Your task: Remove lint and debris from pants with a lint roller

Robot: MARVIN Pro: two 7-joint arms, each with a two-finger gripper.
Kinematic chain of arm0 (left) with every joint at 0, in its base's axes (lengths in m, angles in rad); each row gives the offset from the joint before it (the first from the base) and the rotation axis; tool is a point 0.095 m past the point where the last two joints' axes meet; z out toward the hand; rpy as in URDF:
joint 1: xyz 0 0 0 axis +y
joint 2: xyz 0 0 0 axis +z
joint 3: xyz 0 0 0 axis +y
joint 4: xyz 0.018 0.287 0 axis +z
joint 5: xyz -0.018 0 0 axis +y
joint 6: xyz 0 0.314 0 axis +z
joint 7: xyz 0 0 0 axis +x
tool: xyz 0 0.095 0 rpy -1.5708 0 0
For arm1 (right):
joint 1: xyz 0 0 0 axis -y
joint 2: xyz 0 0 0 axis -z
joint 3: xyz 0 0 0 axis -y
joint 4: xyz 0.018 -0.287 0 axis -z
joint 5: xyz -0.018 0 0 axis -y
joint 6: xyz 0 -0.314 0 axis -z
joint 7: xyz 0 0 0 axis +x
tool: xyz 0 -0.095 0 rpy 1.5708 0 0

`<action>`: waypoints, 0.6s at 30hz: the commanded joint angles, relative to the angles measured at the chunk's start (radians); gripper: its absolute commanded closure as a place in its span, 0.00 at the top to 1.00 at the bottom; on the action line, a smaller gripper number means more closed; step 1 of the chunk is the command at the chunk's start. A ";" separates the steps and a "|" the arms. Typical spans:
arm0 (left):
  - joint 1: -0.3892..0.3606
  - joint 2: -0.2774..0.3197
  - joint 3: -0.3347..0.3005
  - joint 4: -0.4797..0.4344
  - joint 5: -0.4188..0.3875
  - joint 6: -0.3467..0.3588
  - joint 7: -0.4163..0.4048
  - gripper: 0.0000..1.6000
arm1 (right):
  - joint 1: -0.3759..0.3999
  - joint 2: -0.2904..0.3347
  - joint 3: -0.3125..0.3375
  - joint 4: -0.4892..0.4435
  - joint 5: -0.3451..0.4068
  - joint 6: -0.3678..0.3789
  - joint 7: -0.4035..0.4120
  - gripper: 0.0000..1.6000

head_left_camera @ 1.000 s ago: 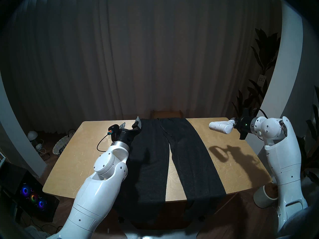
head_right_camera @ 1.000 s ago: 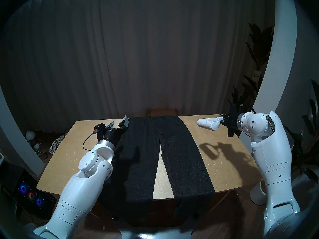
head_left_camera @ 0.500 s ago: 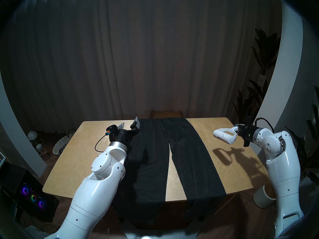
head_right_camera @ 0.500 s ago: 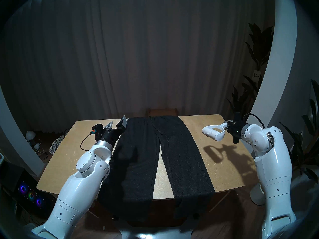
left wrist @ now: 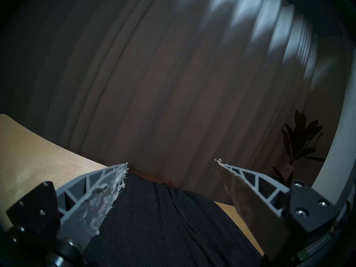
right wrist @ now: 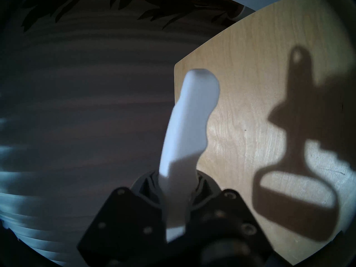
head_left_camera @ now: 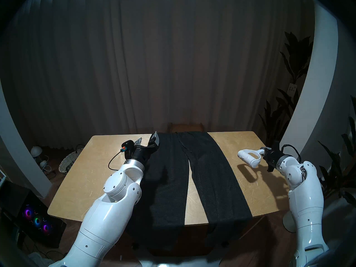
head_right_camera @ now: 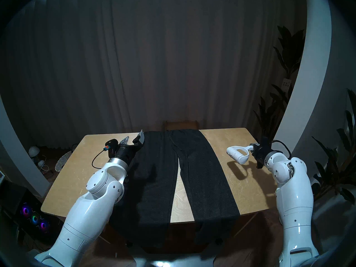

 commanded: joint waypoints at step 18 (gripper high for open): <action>0.014 -0.049 0.020 -0.062 0.018 -0.022 0.070 1.00 | 0.159 0.024 -0.042 0.274 -0.097 0.081 0.302 0.00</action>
